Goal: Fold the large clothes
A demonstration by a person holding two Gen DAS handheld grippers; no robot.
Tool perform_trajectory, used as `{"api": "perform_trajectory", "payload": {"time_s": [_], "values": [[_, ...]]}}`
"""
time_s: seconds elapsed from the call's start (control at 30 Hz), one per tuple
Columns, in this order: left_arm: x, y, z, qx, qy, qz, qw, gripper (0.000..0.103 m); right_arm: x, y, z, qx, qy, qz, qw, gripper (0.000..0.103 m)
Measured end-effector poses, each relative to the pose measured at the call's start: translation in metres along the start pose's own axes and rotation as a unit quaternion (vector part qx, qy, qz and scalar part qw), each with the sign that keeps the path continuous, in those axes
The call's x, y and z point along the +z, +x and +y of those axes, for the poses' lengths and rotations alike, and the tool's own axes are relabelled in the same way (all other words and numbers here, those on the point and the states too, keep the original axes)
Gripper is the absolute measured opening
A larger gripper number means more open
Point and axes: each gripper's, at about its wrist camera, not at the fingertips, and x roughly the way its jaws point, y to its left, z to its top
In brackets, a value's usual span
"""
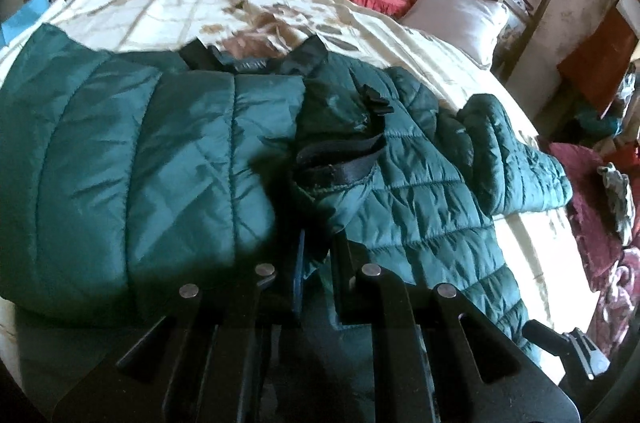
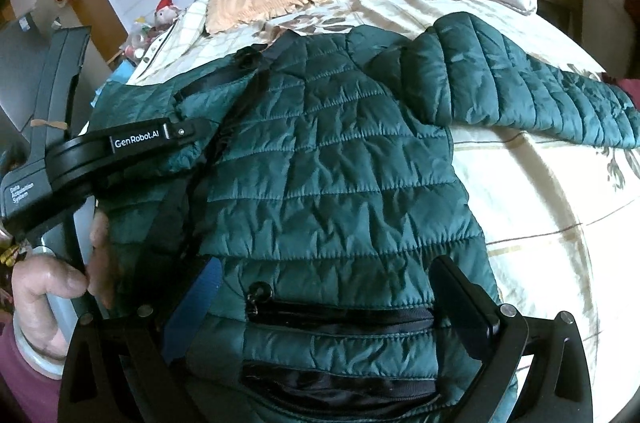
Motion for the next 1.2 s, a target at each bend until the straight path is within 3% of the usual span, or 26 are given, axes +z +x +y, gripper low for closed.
{"api": "perform_trajectory", "payload": {"time_s": [0.1, 0.23, 0.37, 0.57, 0.67, 0.73, 0.77, 0.9, 1.13, 1.2], "values": [[-0.002, 0.003, 0.002, -0.013, -0.009, 0.010, 0.9998, 0.010, 0.000, -0.001, 0.000, -0.001, 0.000, 0.000, 1.000, 0.103], [-0.003, 0.001, 0.001, -0.023, -0.012, 0.020, 0.9995, 0.023, -0.001, -0.002, -0.001, -0.004, -0.001, 0.000, 1.000, 0.103], [-0.007, -0.015, 0.000, -0.049, -0.008, 0.029, 0.9983, 0.051, 0.000, -0.003, -0.002, -0.007, 0.002, 0.002, 1.000, 0.103], [-0.017, -0.073, 0.018, -0.064, 0.009, 0.020, 0.9977, 0.052, 0.018, -0.007, 0.003, 0.002, -0.005, -0.011, 1.000, 0.103], [-0.025, -0.108, 0.044, -0.015, 0.021, -0.008, 0.9996, 0.052, 0.036, -0.004, 0.007, 0.018, -0.004, -0.019, 1.000, 0.103], [-0.030, -0.123, 0.067, 0.042, 0.019, -0.027, 0.9986, 0.052, 0.049, 0.004, 0.009, 0.030, -0.004, -0.019, 0.999, 0.103], [-0.033, -0.131, 0.083, 0.079, 0.014, -0.038, 0.9960, 0.052, 0.059, 0.013, 0.011, 0.035, -0.005, -0.012, 0.999, 0.103], [-0.044, -0.135, 0.142, 0.161, -0.042, -0.044, 0.9850, 0.052, 0.087, 0.052, 0.018, 0.044, 0.007, 0.013, 0.999, 0.103], [-0.065, -0.119, 0.206, 0.159, -0.138, -0.020, 0.9774, 0.052, 0.106, 0.109, 0.036, 0.056, 0.015, 0.055, 0.997, 0.102], [-0.066, -0.116, 0.211, 0.157, -0.149, -0.016, 0.9761, 0.052, 0.108, 0.110, 0.046, 0.058, -0.006, 0.040, 0.997, 0.088]]}}
